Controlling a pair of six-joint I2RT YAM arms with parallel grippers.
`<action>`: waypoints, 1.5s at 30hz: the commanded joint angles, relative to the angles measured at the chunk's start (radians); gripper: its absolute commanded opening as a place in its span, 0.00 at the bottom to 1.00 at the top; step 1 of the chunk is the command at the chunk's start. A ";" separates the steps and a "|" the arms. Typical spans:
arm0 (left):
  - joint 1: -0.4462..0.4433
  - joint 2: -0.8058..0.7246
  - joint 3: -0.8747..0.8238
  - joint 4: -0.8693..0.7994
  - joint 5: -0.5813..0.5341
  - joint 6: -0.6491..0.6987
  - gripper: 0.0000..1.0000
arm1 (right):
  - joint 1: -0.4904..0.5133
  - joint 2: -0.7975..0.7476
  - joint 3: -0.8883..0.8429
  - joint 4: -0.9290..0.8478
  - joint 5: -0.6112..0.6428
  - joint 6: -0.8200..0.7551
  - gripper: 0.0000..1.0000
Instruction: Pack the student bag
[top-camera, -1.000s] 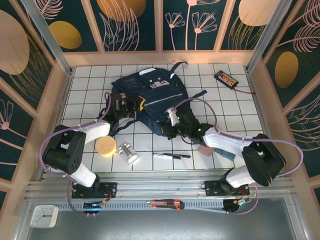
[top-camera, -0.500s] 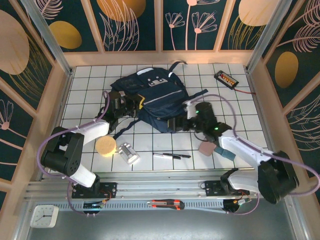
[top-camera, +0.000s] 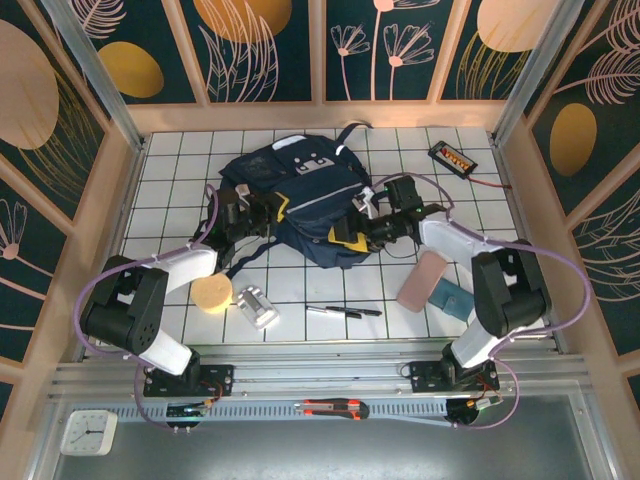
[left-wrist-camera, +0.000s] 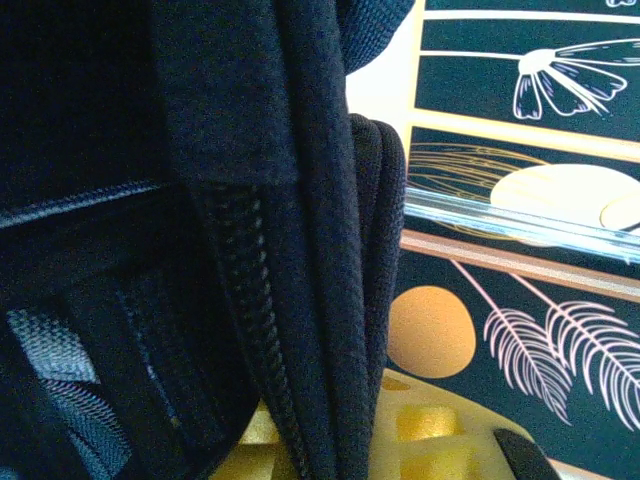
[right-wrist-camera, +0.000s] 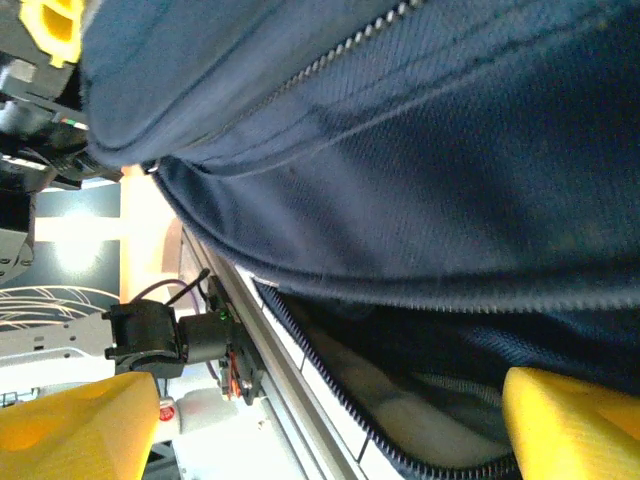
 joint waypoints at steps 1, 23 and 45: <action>0.009 -0.071 -0.001 0.259 0.031 0.014 0.00 | 0.041 0.040 0.044 -0.036 -0.006 -0.020 0.87; -0.019 -0.048 -0.112 0.454 -0.012 -0.073 0.00 | 0.222 0.195 -0.114 0.557 0.010 0.398 0.86; -0.033 -0.116 -0.186 0.365 0.008 0.004 0.00 | 0.156 0.060 -0.203 0.893 0.003 0.615 0.60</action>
